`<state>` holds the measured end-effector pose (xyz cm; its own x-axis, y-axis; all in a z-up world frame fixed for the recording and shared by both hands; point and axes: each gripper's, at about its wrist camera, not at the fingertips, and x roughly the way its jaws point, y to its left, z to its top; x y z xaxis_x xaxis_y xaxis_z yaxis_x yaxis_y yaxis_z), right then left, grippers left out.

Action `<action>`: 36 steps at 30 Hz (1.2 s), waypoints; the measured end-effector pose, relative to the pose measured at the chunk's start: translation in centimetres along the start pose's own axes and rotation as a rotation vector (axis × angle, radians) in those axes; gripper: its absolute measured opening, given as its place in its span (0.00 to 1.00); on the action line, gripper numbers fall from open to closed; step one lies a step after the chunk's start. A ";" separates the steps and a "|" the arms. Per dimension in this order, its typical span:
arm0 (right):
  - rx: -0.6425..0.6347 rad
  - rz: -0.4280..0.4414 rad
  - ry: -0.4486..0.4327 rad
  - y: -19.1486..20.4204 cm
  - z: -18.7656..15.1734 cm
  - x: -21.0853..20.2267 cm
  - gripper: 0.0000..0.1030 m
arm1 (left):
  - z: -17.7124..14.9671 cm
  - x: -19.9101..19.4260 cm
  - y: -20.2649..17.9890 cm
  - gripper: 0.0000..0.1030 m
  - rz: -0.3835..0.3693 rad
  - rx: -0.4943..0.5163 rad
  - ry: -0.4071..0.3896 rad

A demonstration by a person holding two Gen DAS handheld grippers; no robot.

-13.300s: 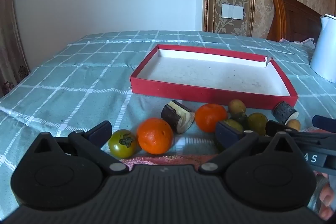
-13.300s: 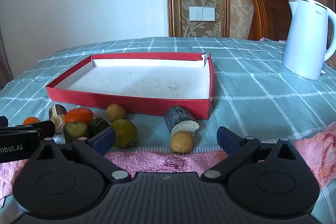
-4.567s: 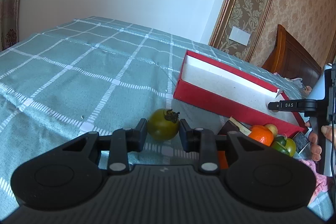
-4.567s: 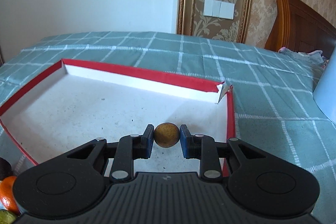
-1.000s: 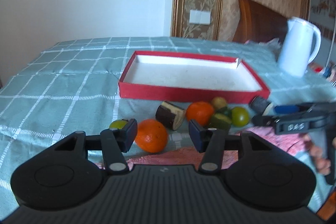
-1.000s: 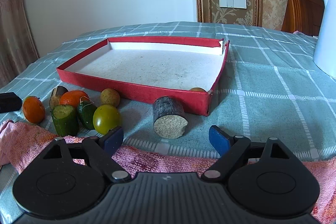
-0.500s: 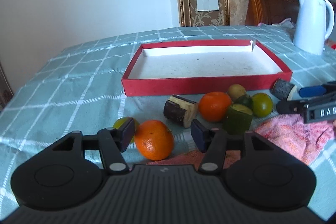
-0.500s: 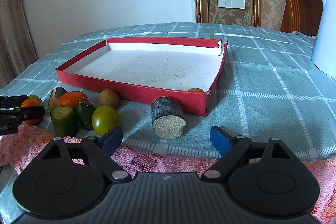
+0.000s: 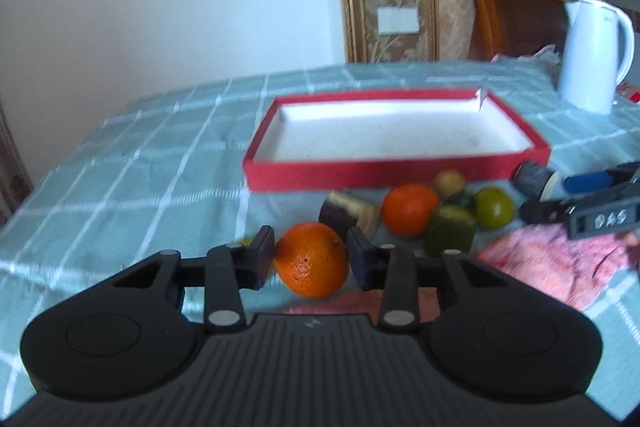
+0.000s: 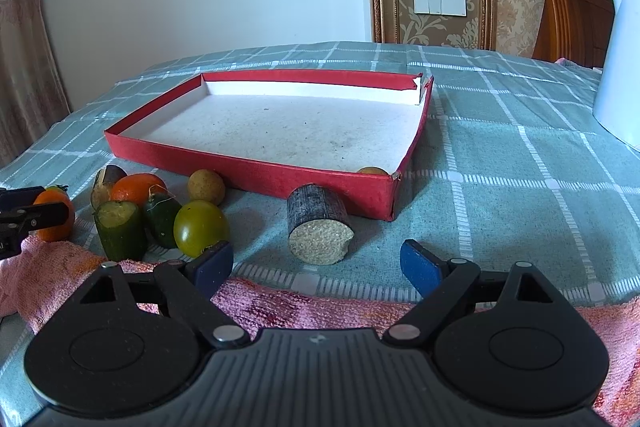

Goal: Organize fruits
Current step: 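Close the left gripper on the tangerine, then carry the tangerine into the red box and open the left gripper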

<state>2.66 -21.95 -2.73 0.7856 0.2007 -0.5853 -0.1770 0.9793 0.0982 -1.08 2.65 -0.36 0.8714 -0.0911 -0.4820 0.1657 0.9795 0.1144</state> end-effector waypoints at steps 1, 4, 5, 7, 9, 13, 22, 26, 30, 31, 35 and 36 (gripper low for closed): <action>0.001 0.001 0.000 -0.1 0.0 0.0 0.88 | 0.4 -0.1 -0.2 0.35 0.003 0.017 -0.011; 0.001 0.001 -0.001 -0.1 0.0 0.0 0.88 | 1.6 0.2 -0.4 0.35 0.005 0.042 -0.025; 0.002 0.001 -0.001 -0.1 0.0 0.0 0.88 | 2.2 0.6 -0.3 0.35 0.003 0.036 -0.028; 0.000 0.000 0.000 -0.1 0.0 0.0 0.88 | 3.5 1.5 0.1 0.35 -0.004 0.014 -0.040; 0.002 0.001 -0.001 -0.1 0.0 0.0 0.88 | 5.1 3.0 0.6 0.35 -0.014 -0.018 -0.041; -0.001 0.000 0.001 0.0 -0.1 0.0 0.89 | 7.6 6.7 1.3 0.35 -0.008 -0.057 -0.032; -0.012 -0.001 0.009 0.2 -0.1 0.1 0.91 | 8.8 14.5 1.9 0.35 0.005 -0.102 0.084; -0.014 -0.001 0.011 0.3 0.0 0.3 0.93 | 8.5 15.6 1.8 0.35 0.006 -0.089 0.110; -0.018 0.000 0.015 0.3 0.0 0.4 0.95 | 8.4 15.5 1.8 0.36 0.010 -0.083 0.118; -0.019 0.000 0.016 0.3 0.0 0.4 0.95 | 8.4 15.4 1.7 0.37 0.011 -0.083 0.122; -0.021 0.001 0.018 0.3 0.0 0.4 0.96 | 8.2 13.2 1.9 0.52 0.075 -0.060 0.063; -0.022 0.001 0.018 0.3 0.0 0.4 0.96 | 8.0 12.3 2.0 0.55 0.087 -0.058 0.046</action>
<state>2.95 -21.54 -2.92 0.7746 0.2007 -0.5997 -0.1904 0.9783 0.0814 13.70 2.07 0.90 0.8591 0.0019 -0.5119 0.0619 0.9923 0.1076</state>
